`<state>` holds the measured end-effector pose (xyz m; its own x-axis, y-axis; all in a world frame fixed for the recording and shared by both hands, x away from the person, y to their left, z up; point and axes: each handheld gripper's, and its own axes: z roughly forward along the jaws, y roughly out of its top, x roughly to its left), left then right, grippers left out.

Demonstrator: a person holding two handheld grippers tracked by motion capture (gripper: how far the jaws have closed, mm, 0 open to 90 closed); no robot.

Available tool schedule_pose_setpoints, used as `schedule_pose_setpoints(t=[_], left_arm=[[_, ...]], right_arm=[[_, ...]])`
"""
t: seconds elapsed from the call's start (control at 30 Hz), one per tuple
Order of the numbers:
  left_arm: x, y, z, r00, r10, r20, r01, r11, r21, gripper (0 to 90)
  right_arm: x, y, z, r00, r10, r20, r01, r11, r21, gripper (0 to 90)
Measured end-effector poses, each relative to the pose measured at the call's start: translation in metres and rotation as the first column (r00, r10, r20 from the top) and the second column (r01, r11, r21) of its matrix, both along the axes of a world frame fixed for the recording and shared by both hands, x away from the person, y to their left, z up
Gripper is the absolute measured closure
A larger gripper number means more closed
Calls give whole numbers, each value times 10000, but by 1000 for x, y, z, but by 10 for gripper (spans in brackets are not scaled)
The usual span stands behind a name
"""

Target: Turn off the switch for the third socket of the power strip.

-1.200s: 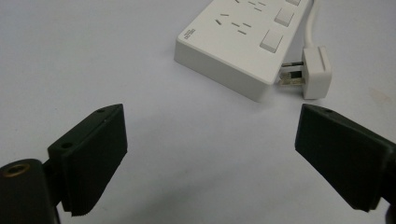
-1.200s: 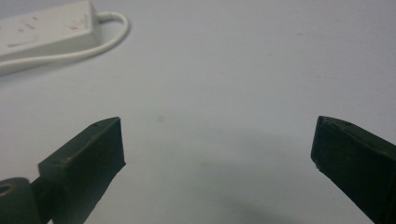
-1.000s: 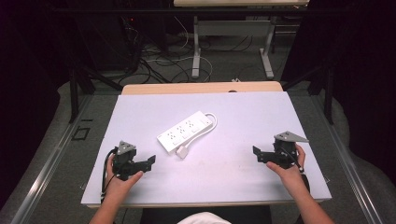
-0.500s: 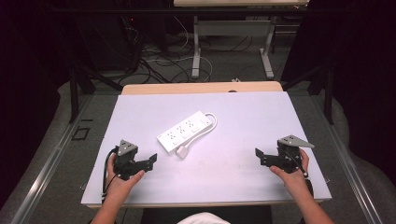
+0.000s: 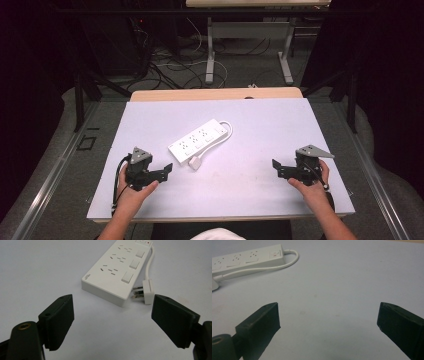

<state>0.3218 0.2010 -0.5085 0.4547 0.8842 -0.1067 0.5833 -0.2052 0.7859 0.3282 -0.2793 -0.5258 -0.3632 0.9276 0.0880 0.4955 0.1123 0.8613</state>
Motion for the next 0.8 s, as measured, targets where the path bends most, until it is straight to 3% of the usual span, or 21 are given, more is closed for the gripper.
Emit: schedule_pose_setpoints(t=[0.47,0.8], left_arm=[[10,-7,17,9996,-284,-37,284,9996,28,213],[19,-8,27,9999,-156,-21,156,9998,-87,239]], right_arm=[[0,5,-3,9999,118,-91,-119,9999,-78,40],[-1,7,-4,9998,115,-144,-115,9999,-34,40]])
